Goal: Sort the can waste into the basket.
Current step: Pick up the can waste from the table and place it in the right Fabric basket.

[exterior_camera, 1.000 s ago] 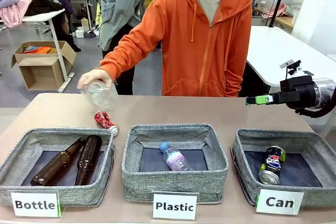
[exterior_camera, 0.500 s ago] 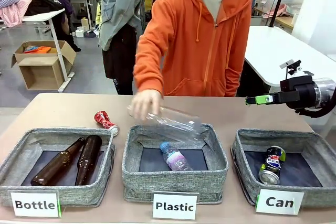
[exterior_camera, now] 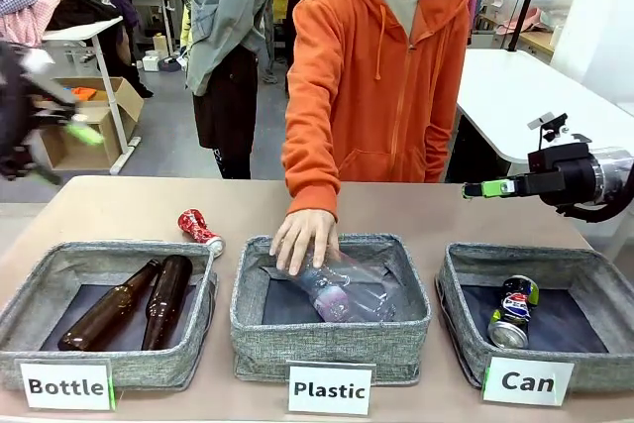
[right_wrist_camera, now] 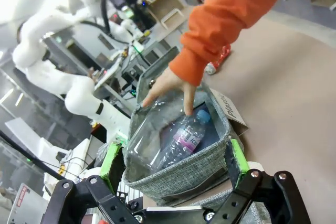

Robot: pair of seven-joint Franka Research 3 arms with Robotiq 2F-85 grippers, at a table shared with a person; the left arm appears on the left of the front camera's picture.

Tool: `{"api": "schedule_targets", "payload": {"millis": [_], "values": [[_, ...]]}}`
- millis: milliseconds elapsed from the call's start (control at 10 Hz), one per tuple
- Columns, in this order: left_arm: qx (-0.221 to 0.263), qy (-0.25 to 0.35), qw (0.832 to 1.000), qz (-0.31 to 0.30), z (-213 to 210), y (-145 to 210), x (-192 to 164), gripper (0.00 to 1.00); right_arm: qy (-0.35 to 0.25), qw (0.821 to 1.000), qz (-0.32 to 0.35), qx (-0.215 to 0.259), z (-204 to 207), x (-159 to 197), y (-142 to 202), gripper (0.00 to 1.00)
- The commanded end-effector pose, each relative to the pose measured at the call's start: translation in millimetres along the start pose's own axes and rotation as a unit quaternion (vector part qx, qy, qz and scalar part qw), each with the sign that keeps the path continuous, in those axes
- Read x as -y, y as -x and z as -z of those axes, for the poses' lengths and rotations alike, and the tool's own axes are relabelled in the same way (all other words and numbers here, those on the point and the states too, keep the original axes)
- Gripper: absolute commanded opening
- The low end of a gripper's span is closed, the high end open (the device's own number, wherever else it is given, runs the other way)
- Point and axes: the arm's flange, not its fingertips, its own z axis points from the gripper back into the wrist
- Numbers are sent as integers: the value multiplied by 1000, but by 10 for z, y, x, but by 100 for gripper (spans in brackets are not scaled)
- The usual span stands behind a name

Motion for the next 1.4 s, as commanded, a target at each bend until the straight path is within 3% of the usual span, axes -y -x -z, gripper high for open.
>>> {"api": "schedule_targets", "payload": {"millis": [0, 200, 400, 500, 700, 1300], "values": [[-32, -74, 996, -26, 327, -586, 134, 100, 7, 1000, -5, -5, -5, -19, -8, 100], [-45, -150, 987, -28, 861, -971, 319, 100, 7, 1000, -5, -5, -5, -19, -8, 100], [-51, -188, 979, -53, 1220, -1212, 315, 100, 7, 1000, -5, -5, -5, -19, -8, 100], [-80, -201, 975, -56, 1441, -1340, 288, 100, 7, 1000, -5, -5, -5, -19, -8, 100], [-36, -220, 971, -82, 1735, -1507, 213, 100, 7, 1000, -5, -5, -5, -19, -8, 100], [17, -245, 962, -115, 2268, -1683, -26, 100, 7, 1000, -5, -5, -5, -19, -8, 100]]}}
